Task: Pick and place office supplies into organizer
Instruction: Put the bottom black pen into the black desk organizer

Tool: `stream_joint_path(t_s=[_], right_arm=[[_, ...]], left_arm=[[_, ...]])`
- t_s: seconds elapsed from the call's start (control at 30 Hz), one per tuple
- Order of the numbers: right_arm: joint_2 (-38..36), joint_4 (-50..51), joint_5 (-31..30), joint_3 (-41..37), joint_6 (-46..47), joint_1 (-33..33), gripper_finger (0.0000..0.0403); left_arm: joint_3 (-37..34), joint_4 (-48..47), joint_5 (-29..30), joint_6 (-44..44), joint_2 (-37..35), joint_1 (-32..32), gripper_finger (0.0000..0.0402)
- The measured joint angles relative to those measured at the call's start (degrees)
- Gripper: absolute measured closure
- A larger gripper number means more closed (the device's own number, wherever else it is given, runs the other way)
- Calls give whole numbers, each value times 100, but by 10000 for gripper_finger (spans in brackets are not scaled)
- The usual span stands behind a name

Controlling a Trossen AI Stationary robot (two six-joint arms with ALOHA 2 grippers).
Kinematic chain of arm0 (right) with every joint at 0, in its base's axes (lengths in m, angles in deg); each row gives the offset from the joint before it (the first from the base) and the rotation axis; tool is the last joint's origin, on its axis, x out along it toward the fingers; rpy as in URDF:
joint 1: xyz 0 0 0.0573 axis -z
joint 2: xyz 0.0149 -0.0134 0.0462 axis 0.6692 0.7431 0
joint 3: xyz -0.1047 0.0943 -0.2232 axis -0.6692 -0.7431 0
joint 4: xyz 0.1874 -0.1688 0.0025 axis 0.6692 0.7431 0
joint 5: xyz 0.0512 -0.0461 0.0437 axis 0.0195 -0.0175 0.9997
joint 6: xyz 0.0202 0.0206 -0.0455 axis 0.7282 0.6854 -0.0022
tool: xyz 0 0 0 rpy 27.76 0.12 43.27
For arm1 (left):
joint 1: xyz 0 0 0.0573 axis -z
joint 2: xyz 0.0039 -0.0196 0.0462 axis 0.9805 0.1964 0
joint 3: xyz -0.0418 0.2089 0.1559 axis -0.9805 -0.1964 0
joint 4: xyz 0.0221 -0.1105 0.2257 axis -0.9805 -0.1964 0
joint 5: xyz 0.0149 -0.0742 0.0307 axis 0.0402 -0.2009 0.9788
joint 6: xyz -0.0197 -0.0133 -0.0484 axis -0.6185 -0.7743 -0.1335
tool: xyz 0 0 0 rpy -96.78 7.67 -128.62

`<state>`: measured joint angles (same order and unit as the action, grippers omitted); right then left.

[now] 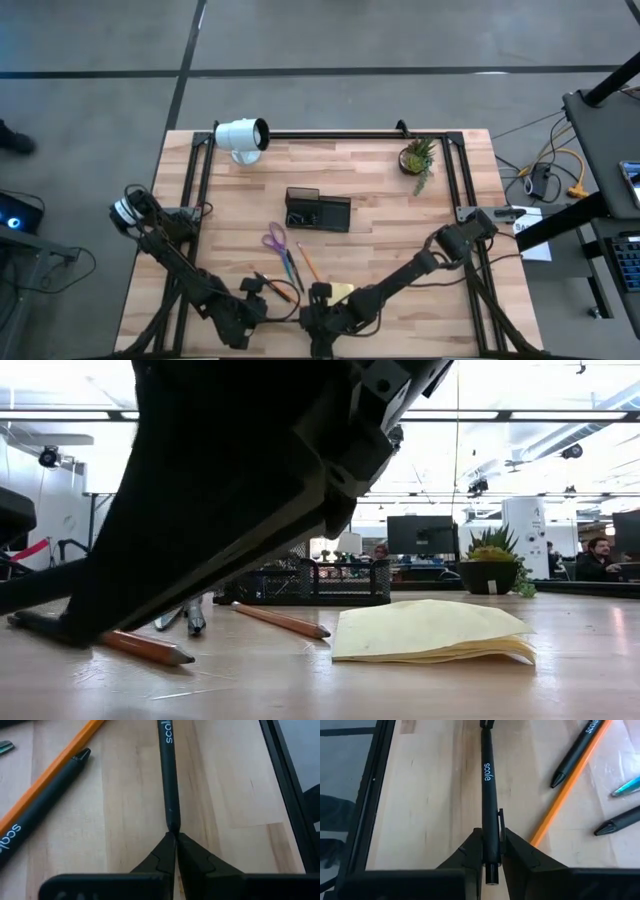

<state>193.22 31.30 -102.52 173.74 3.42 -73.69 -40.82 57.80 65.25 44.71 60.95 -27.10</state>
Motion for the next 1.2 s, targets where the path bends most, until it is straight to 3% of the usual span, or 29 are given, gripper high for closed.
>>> stream_joint_path(t_s=[0.13,0.37,0.53,0.67,0.8,0.9,1.07,1.2], right_arm=[[-126,201,-143,2,-4,22,365],[-431,989,-578,4,-4,98,365],[-924,2060,-1050,46,129,249,365],[-1370,3418,-1142,285,592,590,365],[-1753,4689,-1099,666,1013,1152,365],[-1935,4952,-1069,995,787,1625,360],[-1927,5155,-165,1537,236,2445,360],[-1745,5397,214,1674,-114,2984,365]], left_arm=[[50,-367,16,41,-249,2,401],[181,-1793,571,3,-1204,-14,401],[175,-2689,1114,-458,-2164,-14,401],[168,-2733,1354,-465,-2934,-14,401],[175,-2687,1873,-461,-3570,-16,401],[147,-2681,2236,-458,-3972,-15,401],[125,-2683,2432,-411,-4366,-14,402],[122,-2680,2461,-406,-4491,-14,401]])
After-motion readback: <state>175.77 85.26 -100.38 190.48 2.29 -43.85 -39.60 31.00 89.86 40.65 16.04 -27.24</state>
